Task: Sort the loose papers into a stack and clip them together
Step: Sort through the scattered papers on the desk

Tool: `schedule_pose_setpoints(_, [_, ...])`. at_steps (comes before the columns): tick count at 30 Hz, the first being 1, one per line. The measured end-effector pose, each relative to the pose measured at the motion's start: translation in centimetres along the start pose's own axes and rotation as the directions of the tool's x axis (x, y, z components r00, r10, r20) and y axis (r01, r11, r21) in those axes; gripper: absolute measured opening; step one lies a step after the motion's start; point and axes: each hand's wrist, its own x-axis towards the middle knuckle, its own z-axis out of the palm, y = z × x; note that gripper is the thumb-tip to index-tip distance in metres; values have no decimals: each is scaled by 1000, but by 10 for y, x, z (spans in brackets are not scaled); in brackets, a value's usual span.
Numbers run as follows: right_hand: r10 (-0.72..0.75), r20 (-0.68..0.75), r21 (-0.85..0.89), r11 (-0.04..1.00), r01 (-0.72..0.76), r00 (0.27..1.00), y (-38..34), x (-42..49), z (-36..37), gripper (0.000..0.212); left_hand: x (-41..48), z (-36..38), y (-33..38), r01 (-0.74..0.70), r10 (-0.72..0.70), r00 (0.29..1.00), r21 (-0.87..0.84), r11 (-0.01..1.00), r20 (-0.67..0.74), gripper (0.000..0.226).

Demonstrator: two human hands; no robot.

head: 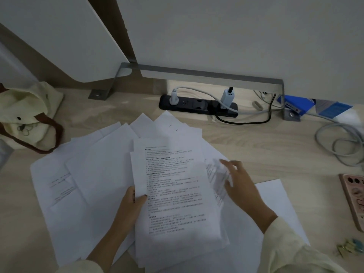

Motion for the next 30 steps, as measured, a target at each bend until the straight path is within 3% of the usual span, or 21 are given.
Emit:
schedule_pose_setpoints(2, [160,-3,-161,974,-159,987,33,-8,-19,53,1,0,-1,-4,4,1000,28,1000,5,31])
schedule_pose_setpoints(4, [267,87,-280,931,-234,960,59,-17,-32,54,2,0,-2,-10,9,1000,42,999,15,33])
schedule_pose_setpoints(6, [277,155,-330,919,-215,948,72,-26,-39,60,1,1,-2,-22,21,1000,43,999,18,32])
schedule_pose_setpoints(9, [260,131,-382,904,-193,957,78,-35,-41,62,1,1,-5,-38,37,999,42,998,11,23])
schedule_pose_setpoints(12, [264,97,-399,894,-206,960,80,-41,-41,55,-2,0,-6,-39,38,999,41,998,14,16])
schedule_pose_setpoints(15, [270,76,-401,890,-219,960,81,-48,-39,48,-5,0,-6,-50,49,999,38,998,21,24])
schedule_pose_setpoints(20, [250,149,-176,959,-223,957,72,-62,-35,73,-8,2,-5,-60,61,998,45,997,-8,17])
schedule_pose_setpoints(22, [223,219,-218,960,-176,950,68,-72,-29,76,-10,2,-6,-65,66,998,38,997,-21,20])
schedule_pose_setpoints(24, [201,221,-291,948,-132,954,66,-82,-20,67,-13,3,-8,-63,64,997,32,998,-31,20])
schedule_pose_setpoints(30, [271,208,-273,939,-210,940,64,-95,-10,30,-16,3,-11,-49,51,998,71,996,-29,31])
